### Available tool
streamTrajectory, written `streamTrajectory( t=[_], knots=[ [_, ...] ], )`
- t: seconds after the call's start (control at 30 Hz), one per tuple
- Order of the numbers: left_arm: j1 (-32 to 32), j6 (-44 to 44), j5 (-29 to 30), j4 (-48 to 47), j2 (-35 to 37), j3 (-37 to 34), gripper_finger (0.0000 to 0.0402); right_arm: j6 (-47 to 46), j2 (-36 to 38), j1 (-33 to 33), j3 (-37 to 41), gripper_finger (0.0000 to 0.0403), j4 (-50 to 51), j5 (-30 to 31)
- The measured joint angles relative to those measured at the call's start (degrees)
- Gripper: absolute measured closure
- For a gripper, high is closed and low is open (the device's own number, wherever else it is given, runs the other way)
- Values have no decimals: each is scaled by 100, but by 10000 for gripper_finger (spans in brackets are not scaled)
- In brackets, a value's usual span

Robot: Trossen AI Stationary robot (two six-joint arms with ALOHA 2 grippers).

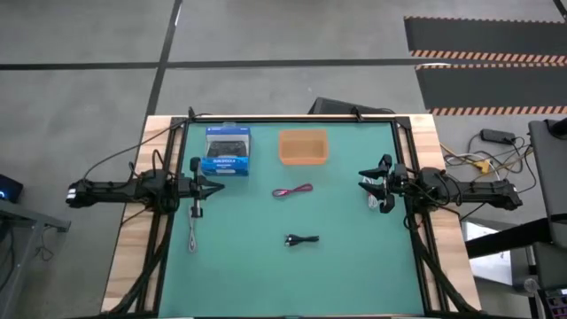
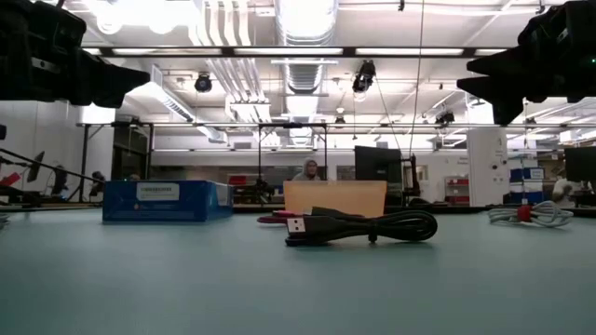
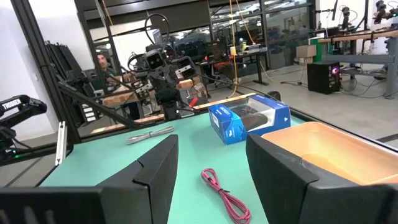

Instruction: Pick and place USB-C Cables

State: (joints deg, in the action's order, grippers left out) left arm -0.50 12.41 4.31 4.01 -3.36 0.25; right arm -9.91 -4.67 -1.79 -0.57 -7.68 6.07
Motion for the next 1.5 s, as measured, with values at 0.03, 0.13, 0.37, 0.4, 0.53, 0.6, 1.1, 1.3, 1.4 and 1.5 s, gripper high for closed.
streamTrajectory(
  t=[0.03, 0.13, 0.37, 0.4, 0.53, 0.6, 1.1, 1.3, 1.4, 1.5],
  knots=[
    [-1, 0, -1, 0, 0, 0, 401, 0, 2, 0, 0, 223, -2, 2],
    [1, 1, -1, 0, 0, 0, 401, 0, 0, -1, -1, 223, 0, 2],
    [0, 2, 0, 0, 2, 0, 401, 1883, 0, -1, -1, 223, 39, 15],
    [1, 2, -1, 0, 0, 0, 401, 2244, 0, -1, -1, 223, 39, 13],
    [1, 1, 0, 0, 2, 0, 401, 3216, 2, -1, -1, 223, 38, 9],
    [1, 1, -1, 0, 2, 0, 401, 3400, 0, 0, -1, 223, 38, 8],
    [1, 290, 41, 27, 2, 0, 401, 2738, 1, 0, -1, 223, 17, 0],
    [-1, 276, 43, 643, 2, 0, 401, 1428, 2, -1, -1, 223, 15, 0],
    [-3, -505, -35, 1234, -8, 0, 401, 1206, 2, -1, -1, 223, -4, 1],
    [-3, -1222, -35, 1785, -6, -2, 401, 1266, 2, 0, -1, 223, -123, 0]
  ],
)
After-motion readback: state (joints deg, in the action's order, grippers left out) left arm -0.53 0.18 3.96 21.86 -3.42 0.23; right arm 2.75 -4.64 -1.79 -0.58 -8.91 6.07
